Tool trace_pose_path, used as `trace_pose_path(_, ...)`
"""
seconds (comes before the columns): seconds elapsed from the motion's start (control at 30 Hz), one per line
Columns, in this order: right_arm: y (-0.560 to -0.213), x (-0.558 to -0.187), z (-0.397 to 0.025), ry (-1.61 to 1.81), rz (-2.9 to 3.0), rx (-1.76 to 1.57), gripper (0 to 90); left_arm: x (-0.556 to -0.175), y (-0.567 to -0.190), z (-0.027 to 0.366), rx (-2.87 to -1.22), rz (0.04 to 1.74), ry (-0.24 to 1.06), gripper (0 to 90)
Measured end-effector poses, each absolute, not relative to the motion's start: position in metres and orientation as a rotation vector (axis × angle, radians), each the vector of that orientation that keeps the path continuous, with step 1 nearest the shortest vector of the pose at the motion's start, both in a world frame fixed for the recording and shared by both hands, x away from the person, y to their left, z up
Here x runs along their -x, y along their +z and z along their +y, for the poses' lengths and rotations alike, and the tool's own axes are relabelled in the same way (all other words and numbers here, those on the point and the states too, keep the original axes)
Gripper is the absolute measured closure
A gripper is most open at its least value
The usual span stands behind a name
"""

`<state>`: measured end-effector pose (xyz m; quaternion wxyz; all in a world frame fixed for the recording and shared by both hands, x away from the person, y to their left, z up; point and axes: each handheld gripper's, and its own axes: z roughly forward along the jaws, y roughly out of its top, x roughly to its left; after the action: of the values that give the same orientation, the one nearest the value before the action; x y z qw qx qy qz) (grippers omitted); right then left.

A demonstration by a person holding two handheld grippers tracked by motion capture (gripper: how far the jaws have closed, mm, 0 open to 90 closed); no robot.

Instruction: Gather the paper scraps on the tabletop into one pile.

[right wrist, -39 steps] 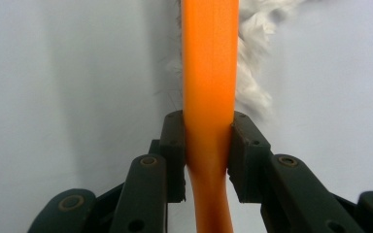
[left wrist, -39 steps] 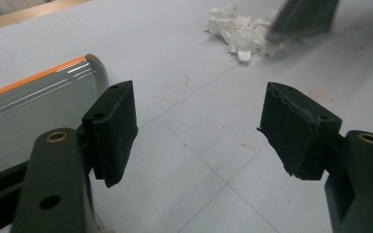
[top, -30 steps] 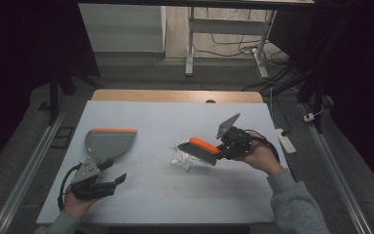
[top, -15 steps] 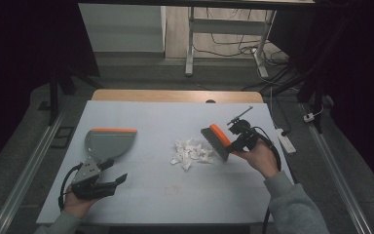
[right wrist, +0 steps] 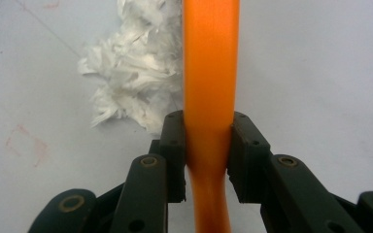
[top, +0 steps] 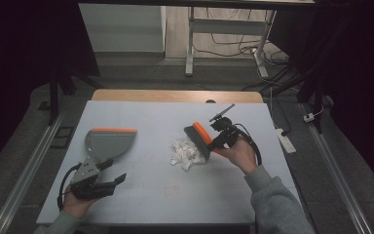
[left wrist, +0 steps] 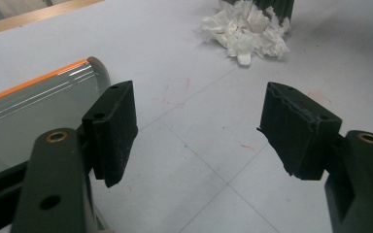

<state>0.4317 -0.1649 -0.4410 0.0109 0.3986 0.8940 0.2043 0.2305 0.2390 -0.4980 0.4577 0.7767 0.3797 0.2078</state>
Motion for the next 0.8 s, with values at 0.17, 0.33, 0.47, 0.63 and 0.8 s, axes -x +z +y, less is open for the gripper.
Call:
trace_pose_path(0.17, -0.426, -0.428, -0.185, 0.722, 2.672, -1.253, 70.0, -0.231, -0.498, 0.239, -1.913, 0.938, 0.513, 30.1)
trace_pose_path(0.33, -0.417, -0.421, -0.200, 0.815, 2.645, -1.236, 70.0, -0.231, -0.498, 0.237, -1.919, 0.934, 0.515, 30.1)
trace_pose_path(0.47, -0.415, -0.411, -0.209, 0.895, 2.643, -1.174, 70.0, -0.231, -0.498, 0.237, -1.919, 0.936, 0.515, 30.1)
trace_pose_path(0.63, -0.426, -0.395, -0.222, 0.941, 2.639, -1.102, 70.0, -0.232, -0.498, 0.236, -1.925, 0.935, 0.509, 30.1)
trace_pose_path(0.8, -0.436, -0.379, -0.235, 0.963, 2.611, -1.073, 70.0, -0.233, -0.498, 0.234, -1.931, 0.932, 0.509, 30.1)
